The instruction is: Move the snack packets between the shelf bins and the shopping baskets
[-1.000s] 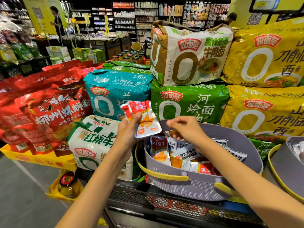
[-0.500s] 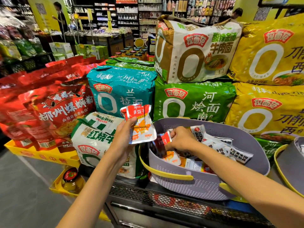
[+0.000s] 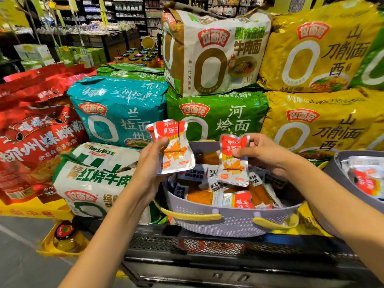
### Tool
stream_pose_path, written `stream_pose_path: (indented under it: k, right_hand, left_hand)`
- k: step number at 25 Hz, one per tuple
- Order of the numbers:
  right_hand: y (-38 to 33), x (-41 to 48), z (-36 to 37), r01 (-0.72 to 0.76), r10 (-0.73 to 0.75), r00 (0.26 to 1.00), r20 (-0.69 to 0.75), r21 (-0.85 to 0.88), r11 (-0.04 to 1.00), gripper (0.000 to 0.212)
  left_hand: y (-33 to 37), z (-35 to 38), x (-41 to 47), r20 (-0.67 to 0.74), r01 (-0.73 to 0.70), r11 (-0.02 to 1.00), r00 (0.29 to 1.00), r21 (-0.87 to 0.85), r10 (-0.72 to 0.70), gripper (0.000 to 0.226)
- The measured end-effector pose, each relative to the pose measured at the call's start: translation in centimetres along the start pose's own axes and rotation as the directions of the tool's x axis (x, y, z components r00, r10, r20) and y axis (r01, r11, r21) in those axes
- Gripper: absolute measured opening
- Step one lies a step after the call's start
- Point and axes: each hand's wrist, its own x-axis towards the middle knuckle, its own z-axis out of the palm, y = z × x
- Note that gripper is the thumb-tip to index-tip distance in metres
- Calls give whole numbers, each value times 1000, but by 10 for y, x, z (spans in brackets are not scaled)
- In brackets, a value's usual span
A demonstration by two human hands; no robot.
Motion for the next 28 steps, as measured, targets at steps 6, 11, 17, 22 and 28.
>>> stream_pose_path:
  k: [6, 11, 17, 22, 28]
  right_hand:
    - [25, -2, -29, -75, 82, 992, -100, 69, 995, 31]
    - [23, -7, -39, 11, -9, 998, -69, 33, 999, 22]
    - [42, -19, -32, 73, 62, 979, 193, -619, 782, 31]
    - [45, -21, -16, 74, 133, 969, 209, -755, 652, 28]
    - [46, -19, -7, 71, 126, 969, 211, -732, 678, 40]
  left_hand:
    - [-7, 29, 2, 45, 47, 998, 998, 34, -48, 17]
    - [-8, 32, 10, -16, 104, 994, 994, 16, -104, 22]
    - [-11, 34, 10, -27, 103, 994, 994, 44, -102, 23]
    - [-13, 32, 11, -21, 90, 993, 996, 73, -89, 24]
    - [-13, 32, 12, -42, 95, 994, 995, 63, -92, 24]
